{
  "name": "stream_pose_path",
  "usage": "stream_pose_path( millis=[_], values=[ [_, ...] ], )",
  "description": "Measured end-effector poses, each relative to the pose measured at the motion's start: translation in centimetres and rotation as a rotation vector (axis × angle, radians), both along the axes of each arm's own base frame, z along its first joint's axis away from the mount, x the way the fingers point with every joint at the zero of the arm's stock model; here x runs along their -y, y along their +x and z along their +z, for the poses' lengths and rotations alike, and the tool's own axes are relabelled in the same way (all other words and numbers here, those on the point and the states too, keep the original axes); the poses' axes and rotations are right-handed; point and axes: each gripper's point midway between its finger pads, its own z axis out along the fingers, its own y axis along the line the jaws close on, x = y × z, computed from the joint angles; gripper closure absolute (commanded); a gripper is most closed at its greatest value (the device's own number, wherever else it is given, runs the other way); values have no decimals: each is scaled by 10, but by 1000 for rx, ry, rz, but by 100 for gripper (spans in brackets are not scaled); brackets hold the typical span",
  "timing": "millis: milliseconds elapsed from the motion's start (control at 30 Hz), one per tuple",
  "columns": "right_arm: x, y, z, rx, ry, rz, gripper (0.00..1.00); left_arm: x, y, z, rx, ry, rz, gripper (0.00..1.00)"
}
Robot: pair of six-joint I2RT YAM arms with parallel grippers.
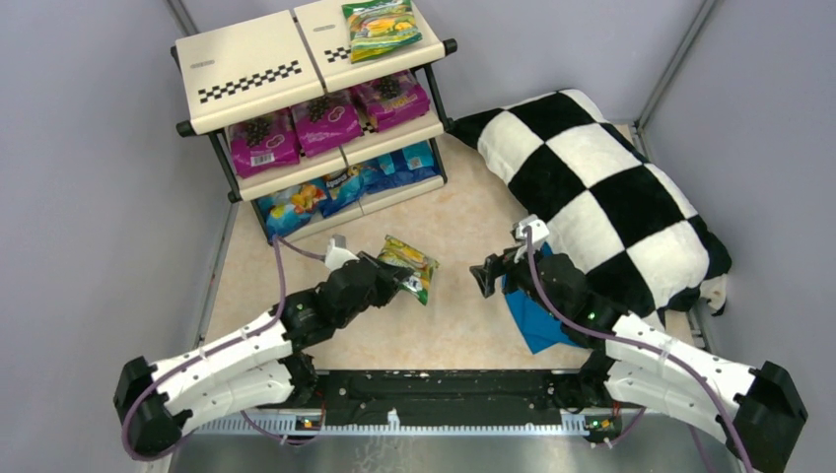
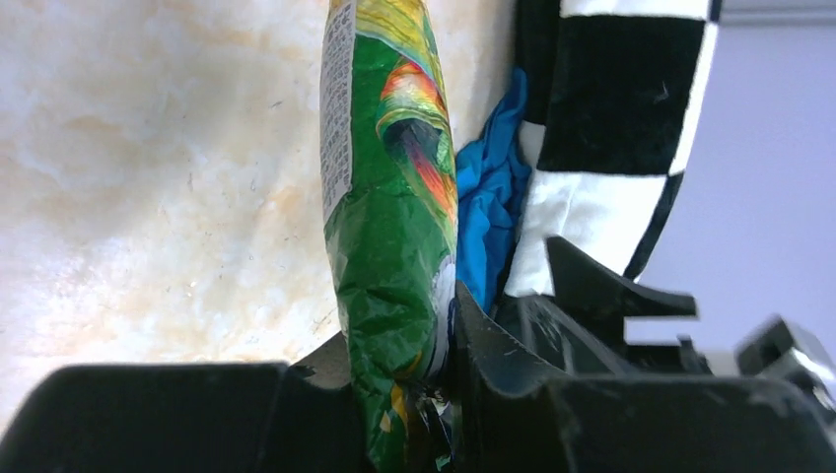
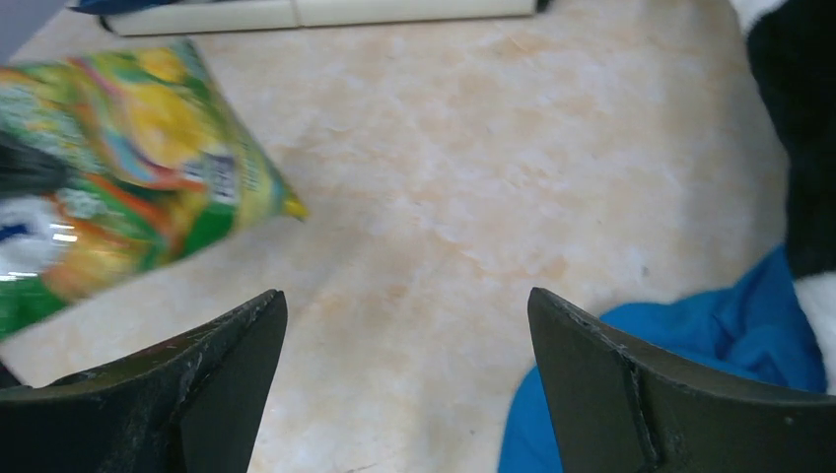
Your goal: Place and organize the candy bags onto the shelf
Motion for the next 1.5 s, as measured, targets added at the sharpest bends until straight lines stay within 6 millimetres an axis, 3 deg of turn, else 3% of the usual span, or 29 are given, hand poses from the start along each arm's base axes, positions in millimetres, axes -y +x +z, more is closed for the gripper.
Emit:
stream_pose_path(
  millis=[167, 333, 367, 500, 600, 767, 867, 1033, 1300, 1500],
  values=[
    [27, 11, -29, -55, -25, -110, 9, -7, -3, 58, 153, 87, -89, 89],
    [29, 14, -31, -67, -16, -134, 9, -5, 2, 156, 378, 152, -166, 89],
    [29, 14, -31, -67, -14, -136, 9, -3, 5, 188, 449, 173, -181, 88],
    [30, 15, -30, -66, -10, -144, 9, 1, 14, 251, 592, 237, -202, 87],
    [31, 15, -29, -59, 1, -151, 9, 8, 27, 294, 691, 314, -206, 87],
    [35, 15, -30, -51, 5, -169, 9, 21, 74, 347, 794, 416, -199, 91],
    [38, 15, -32, -51, 1, -179, 9, 7, 122, 365, 813, 416, -171, 90],
    [39, 15, -31, -46, 4, -185, 9, -43, 185, 369, 793, 433, -54, 89],
    [40, 14, -31, -44, 7, -186, 9, -95, 204, 410, 869, 357, 201, 89],
    [40, 15, -31, -43, 7, -186, 9, -126, 219, 420, 863, 247, 363, 89]
  ],
)
